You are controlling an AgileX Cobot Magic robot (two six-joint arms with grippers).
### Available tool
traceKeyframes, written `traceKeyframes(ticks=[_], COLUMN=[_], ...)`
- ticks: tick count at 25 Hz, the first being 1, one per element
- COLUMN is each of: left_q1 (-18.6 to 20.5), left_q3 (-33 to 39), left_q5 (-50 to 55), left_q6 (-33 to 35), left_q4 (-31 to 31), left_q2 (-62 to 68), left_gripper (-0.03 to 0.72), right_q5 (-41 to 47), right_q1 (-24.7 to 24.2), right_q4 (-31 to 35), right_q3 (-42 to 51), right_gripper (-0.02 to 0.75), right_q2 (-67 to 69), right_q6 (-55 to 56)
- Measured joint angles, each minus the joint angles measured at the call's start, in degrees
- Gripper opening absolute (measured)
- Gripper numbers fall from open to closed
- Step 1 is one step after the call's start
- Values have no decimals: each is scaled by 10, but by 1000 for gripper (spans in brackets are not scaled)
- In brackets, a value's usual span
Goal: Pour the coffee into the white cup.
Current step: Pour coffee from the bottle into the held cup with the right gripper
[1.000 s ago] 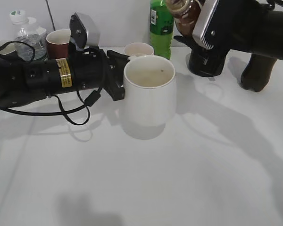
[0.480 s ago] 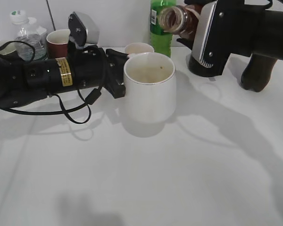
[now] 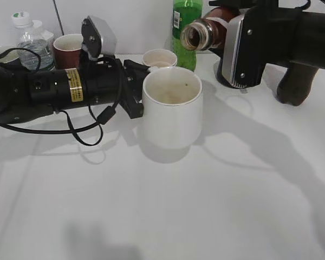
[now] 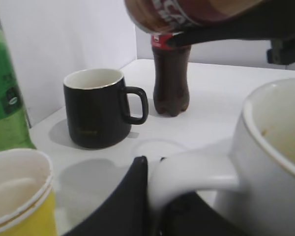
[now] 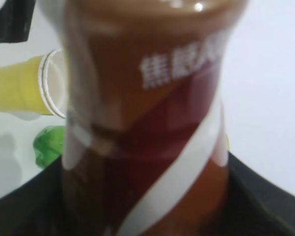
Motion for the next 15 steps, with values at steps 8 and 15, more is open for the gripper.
traceKeyframes(ticks=[8, 15], left_q1=[0, -3], left_q3=[0, 0], left_q5=[-29, -43], left_q6=[0, 0], left_q4=[7, 9], left_q2=[0, 0], left_gripper=[37, 37], right_q5=[0, 0], right_q1=[0, 0], right_q4=[0, 0], right_q3=[0, 0], right_gripper=[531, 531], right_q2=[0, 0], right_q6=[-20, -43])
